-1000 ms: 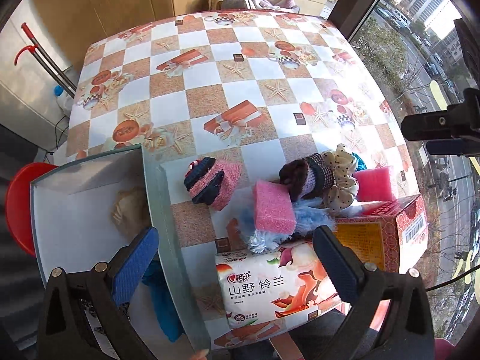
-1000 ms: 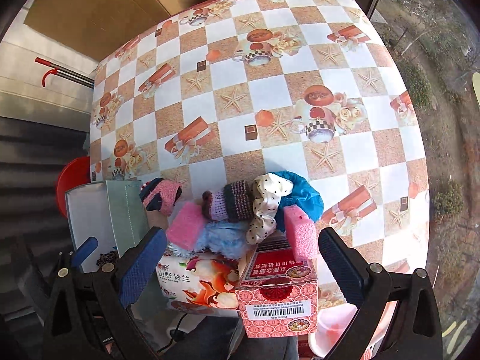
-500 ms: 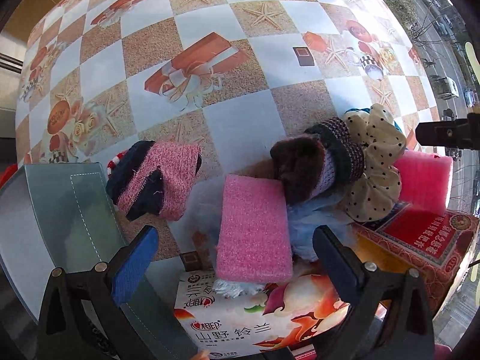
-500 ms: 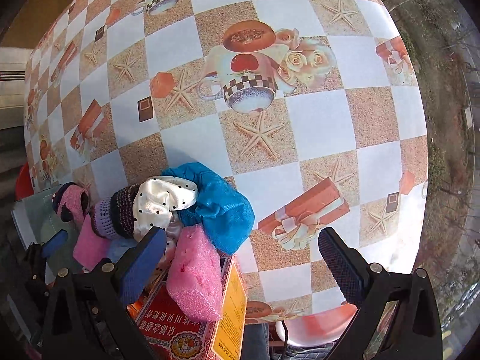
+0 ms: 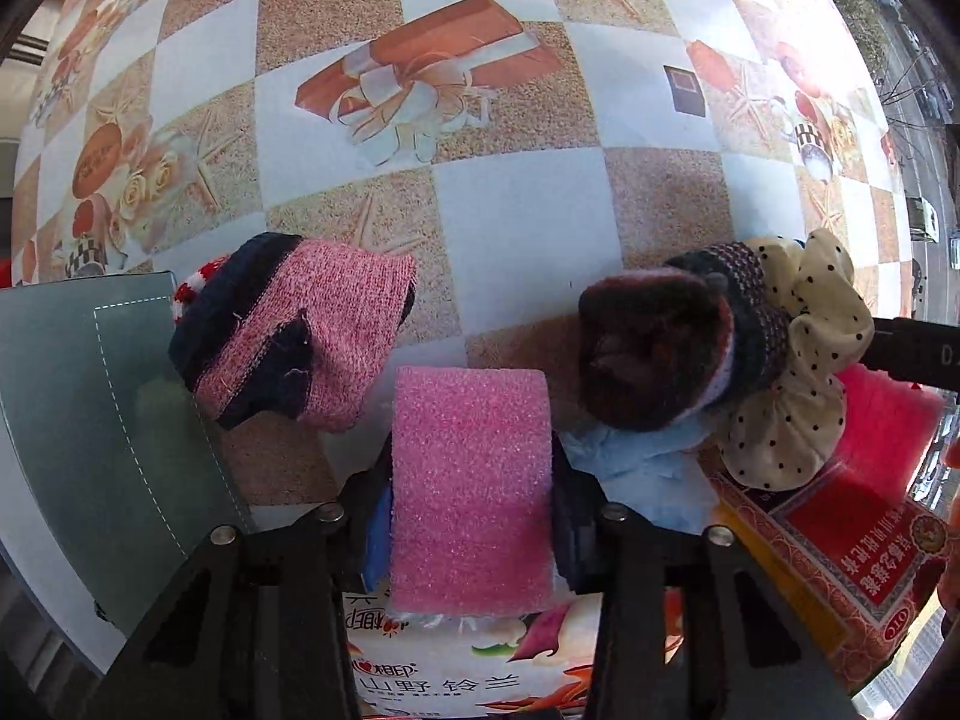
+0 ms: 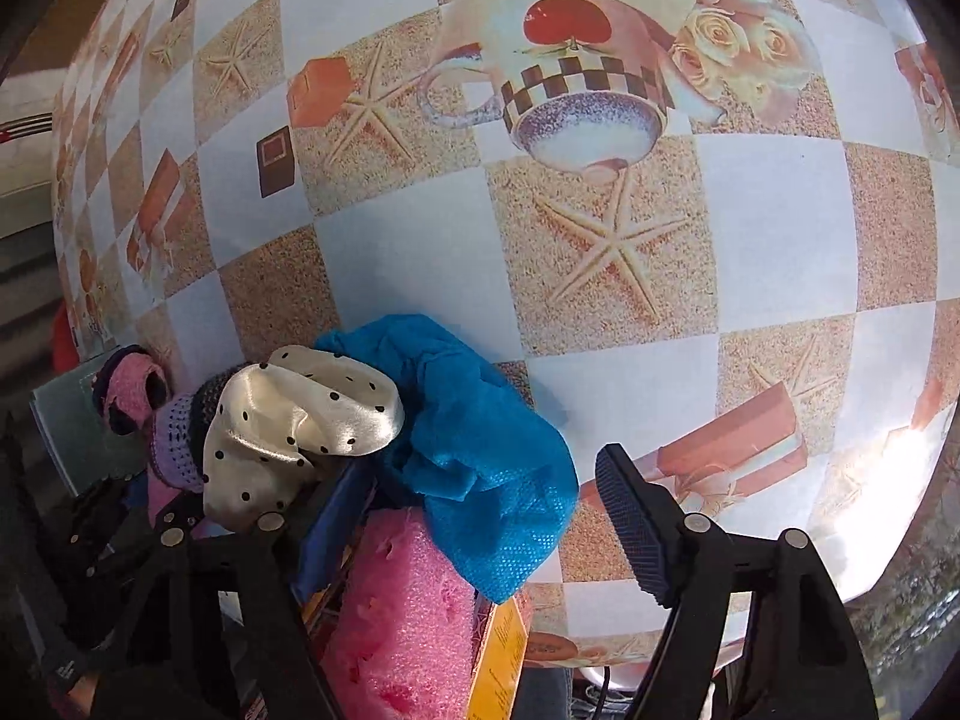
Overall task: Organize soft objects
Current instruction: 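Grasp the pink sponge with the left tool while the right tool grasps a blue cloth, then carry the pink sponge and blue cloth over the white box with both tools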
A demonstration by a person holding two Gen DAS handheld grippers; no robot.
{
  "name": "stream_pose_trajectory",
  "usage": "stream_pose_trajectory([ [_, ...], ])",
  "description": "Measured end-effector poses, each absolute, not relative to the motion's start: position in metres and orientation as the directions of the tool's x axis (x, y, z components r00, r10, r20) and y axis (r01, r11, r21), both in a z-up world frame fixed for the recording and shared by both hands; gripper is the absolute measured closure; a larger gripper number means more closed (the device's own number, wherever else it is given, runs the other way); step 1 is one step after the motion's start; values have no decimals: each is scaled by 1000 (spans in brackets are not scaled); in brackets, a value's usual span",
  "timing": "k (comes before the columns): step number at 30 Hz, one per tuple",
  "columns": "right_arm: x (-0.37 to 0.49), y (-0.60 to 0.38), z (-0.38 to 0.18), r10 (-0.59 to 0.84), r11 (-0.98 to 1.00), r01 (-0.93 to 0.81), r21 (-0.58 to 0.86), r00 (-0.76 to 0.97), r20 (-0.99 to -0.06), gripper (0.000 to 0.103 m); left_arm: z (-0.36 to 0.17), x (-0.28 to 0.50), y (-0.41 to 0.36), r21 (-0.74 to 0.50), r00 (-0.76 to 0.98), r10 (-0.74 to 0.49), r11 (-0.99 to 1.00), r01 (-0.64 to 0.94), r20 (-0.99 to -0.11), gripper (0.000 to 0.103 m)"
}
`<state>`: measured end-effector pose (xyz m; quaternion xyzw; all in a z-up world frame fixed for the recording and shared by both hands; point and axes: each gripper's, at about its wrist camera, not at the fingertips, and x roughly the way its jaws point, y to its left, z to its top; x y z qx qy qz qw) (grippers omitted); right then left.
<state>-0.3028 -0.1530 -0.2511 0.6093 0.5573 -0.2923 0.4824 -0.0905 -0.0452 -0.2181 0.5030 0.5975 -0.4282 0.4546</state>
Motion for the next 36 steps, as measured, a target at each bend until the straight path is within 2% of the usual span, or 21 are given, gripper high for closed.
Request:
stream_pose_trajectory([
  [2, -304, -155, -253, 406, 69, 953, 297, 245, -880, 55, -209, -89, -42, -50, -73, 179, 128, 990, -981, 57],
  [3, -306, -155, -251, 399, 67, 950, 306, 256, -881, 63, -204, -87, -40, -49, -70, 162, 131, 990, -984, 57],
  [4, -307, -156, -248, 383, 63, 946, 317, 270, -883, 65, -198, -86, -38, -50, -70, 143, 137, 989, -987, 57],
  [11, -330, -169, -200, 202, 100, 945, 310, 286, -937, 65, -154, -71, -26, -66, -71, 21, 172, 983, -997, 57],
  [15, -350, -171, -177, 134, 44, 944, 327, 318, -938, 65, -131, -73, -18, -52, -48, -31, 140, 989, -998, 57],
  [23, -372, -154, -154, 76, -56, 938, 341, 344, -936, 65, -112, -99, -23, -23, -20, -97, 23, 999, -995, 57],
  [36, -412, -91, -128, -12, -141, 959, 245, 245, -969, 65, -103, -122, 18, -52, -69, -145, -116, 992, -987, 57],
])
